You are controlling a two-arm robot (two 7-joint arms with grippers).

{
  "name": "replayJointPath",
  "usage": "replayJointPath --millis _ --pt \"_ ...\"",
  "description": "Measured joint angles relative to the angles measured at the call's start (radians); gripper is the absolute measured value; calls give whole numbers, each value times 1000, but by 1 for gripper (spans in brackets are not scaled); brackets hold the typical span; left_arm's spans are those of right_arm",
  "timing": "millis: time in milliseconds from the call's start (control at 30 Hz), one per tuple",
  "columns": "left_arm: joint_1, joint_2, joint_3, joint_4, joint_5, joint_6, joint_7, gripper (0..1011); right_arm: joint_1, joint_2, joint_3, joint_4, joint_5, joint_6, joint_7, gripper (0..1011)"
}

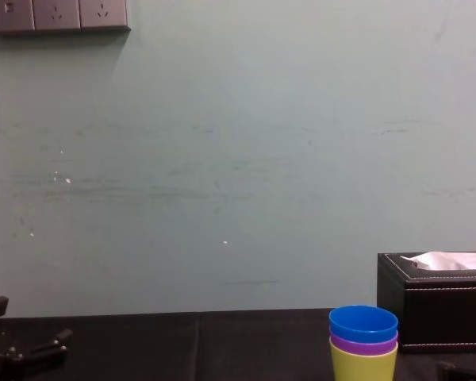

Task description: Stack the three plastic cups sequentially using one hand.

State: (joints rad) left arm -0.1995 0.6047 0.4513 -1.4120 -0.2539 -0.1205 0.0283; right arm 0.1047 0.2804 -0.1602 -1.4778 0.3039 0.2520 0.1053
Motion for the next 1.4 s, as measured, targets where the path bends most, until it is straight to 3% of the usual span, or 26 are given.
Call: replayJointPath --millis 1400 --pt "0 0 0 0 0 0 0 1000 0 1 -1 -2 -1 -4 -4 1004"
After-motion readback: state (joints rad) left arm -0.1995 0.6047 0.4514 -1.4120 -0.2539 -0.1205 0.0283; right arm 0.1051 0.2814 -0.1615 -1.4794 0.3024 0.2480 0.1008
